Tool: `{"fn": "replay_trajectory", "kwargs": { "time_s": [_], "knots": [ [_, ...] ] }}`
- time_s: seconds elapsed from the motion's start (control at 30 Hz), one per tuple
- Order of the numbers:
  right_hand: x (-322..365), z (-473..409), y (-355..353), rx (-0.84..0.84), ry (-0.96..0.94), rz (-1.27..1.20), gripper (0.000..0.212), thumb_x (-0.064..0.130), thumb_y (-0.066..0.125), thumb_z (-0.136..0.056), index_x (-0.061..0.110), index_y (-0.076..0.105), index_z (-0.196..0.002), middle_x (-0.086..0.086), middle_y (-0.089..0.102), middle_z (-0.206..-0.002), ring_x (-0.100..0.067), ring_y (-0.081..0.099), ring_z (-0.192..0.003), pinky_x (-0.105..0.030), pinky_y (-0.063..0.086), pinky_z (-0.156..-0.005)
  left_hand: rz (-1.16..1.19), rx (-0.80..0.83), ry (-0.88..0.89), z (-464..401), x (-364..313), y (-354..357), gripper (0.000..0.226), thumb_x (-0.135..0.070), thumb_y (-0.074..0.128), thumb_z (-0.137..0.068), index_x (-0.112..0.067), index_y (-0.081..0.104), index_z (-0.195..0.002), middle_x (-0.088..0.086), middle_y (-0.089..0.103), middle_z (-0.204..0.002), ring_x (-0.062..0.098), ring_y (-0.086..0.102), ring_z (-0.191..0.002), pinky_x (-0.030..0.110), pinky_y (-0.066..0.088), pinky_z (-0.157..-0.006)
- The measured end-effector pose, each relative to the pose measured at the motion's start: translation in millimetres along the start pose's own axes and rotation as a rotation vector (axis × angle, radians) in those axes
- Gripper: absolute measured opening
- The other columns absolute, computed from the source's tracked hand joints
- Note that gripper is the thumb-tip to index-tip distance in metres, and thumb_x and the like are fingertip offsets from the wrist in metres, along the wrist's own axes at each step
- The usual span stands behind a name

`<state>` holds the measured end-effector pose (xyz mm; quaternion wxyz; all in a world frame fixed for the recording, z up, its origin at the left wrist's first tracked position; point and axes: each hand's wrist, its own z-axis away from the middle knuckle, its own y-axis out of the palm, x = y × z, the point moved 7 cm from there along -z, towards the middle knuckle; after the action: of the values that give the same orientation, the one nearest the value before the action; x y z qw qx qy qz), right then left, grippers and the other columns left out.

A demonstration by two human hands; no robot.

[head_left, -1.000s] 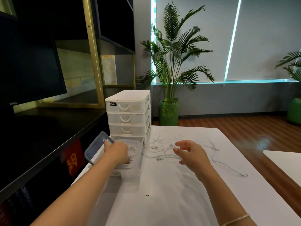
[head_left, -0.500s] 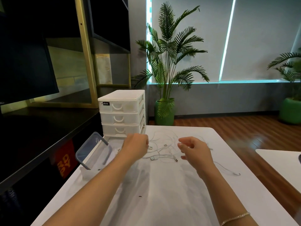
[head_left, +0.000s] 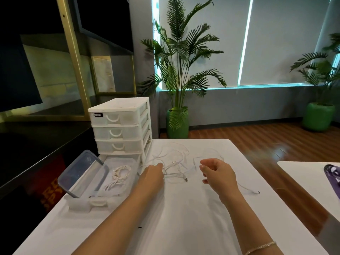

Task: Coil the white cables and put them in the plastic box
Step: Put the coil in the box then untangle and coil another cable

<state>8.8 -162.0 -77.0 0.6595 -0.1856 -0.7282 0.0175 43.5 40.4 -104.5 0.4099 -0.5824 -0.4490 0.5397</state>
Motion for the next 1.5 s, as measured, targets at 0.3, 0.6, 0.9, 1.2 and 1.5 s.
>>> {"fn": "replay_trajectory", "kwargs": {
  "time_s": [0.3,0.6,0.9,1.2,1.5],
  "knots": [
    [-9,0,12,0.042,0.028,0.064,0.013,0.021,0.06,-0.089,0.02,0.065,-0.101,-0.002,0.067,-0.105,-0.02,0.062,-0.097,-0.042,0.054,-0.09,0.082,-0.166,0.088,-3,-14,-8,0.027,-0.027,0.046,-0.096,-0.02,0.064,-0.115,0.004,0.06,-0.115,0.02,0.052,-0.109,0.024,0.034,-0.08],
    [4,6,19,0.087,-0.054,0.126,0.036,0.021,0.064,-0.086,0.026,0.053,-0.12,-0.001,0.06,-0.12,-0.018,0.061,-0.096,-0.041,0.055,-0.088,0.27,-0.515,0.296,23,-54,-55,0.03,-0.03,0.047,-0.096,-0.016,0.065,-0.114,0.002,0.07,-0.106,0.017,0.063,-0.093,0.018,0.041,-0.074],
    [28,14,26,0.217,-0.053,-0.211,0.05,0.008,0.053,-0.091,0.028,0.039,-0.136,0.006,0.06,-0.112,-0.013,0.064,-0.086,-0.021,0.056,-0.065,0.198,-0.473,0.482,44,-89,-80,0.031,-0.03,0.049,-0.095,-0.017,0.063,-0.119,0.004,0.068,-0.11,0.016,0.059,-0.097,0.02,0.041,-0.078],
    [29,14,15,0.163,0.084,-0.309,0.041,0.017,0.055,-0.091,0.016,0.046,-0.132,-0.01,0.066,-0.109,-0.021,0.068,-0.085,-0.029,0.056,-0.068,0.419,-0.185,0.428,43,-73,-66,0.021,-0.027,0.051,-0.094,-0.024,0.065,-0.11,-0.006,0.061,-0.116,0.004,0.047,-0.1,0.022,0.04,-0.089],
    [32,14,8,0.164,0.094,-0.464,0.034,0.003,0.043,-0.096,0.016,0.048,-0.128,-0.013,0.065,-0.093,-0.024,0.068,-0.076,-0.03,0.058,-0.067,0.323,-0.068,0.149,33,-19,-44,0.028,-0.021,0.052,-0.089,-0.023,0.057,-0.117,-0.003,0.058,-0.119,0.01,0.051,-0.099,0.022,0.041,-0.085]
  ]
}}
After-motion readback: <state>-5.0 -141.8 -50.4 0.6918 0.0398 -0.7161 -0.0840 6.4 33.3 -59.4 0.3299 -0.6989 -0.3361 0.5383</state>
